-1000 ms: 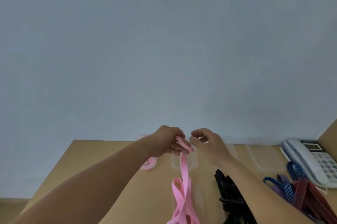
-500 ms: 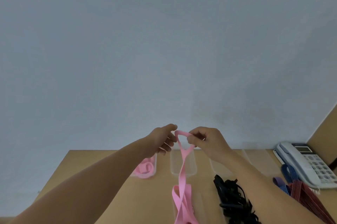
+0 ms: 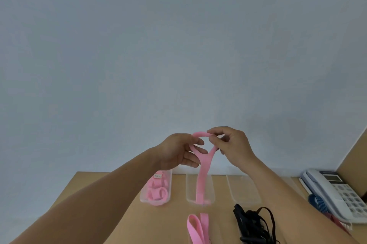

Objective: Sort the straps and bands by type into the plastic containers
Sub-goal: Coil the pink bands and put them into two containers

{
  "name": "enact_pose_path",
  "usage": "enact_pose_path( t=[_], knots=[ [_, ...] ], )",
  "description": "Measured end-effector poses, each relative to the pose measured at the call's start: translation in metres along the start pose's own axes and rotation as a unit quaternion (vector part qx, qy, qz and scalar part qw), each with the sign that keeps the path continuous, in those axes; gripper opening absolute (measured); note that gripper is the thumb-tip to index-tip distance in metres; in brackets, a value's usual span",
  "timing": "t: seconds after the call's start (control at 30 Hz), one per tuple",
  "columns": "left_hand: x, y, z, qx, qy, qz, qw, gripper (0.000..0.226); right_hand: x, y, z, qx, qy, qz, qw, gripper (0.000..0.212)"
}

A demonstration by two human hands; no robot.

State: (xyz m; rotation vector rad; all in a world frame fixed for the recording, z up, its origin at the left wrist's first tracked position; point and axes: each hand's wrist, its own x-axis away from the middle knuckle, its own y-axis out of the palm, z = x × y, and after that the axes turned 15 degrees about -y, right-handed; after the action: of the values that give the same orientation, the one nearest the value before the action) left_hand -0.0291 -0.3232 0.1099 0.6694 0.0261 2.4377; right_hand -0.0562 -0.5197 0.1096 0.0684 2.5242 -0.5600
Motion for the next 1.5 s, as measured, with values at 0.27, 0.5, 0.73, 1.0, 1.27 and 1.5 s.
enact_pose_path(
  t=[0.27, 0.5, 0.73, 1.0, 1.27, 1.5],
  knots=[
    [0.002, 0.009, 0.007, -0.016, -0.012, 0.029, 0.999, 0.030, 0.005, -0.002, 0.001, 0.001, -0.022, 0.000, 1.000, 0.020],
    [0.000, 0.012, 0.008, -0.078, 0.055, 0.068, 0.993, 0.022, 0.007, -0.005, -0.006, -0.117, 0.104, -0.010, 0.988, 0.029],
    [-0.004, 0.013, -0.001, -0.054, 0.074, 0.092, 0.992, 0.015, 0.007, -0.007, -0.006, -0.090, 0.078, -0.049, 0.992, 0.007],
    [0.006, 0.011, 0.007, -0.073, -0.070, -0.008, 0.995, 0.020, 0.007, 0.003, 0.001, -0.057, -0.004, -0.021, 0.998, 0.019],
    [0.006, 0.008, 0.009, -0.048, -0.043, -0.016, 0.998, 0.019, 0.005, 0.005, 0.008, -0.023, -0.050, -0.022, 0.998, 0.017],
    [0.001, 0.006, 0.007, -0.022, 0.000, 0.024, 0.999, 0.007, 0.003, 0.004, 0.009, -0.074, -0.020, -0.030, 0.997, 0.010]
  ],
)
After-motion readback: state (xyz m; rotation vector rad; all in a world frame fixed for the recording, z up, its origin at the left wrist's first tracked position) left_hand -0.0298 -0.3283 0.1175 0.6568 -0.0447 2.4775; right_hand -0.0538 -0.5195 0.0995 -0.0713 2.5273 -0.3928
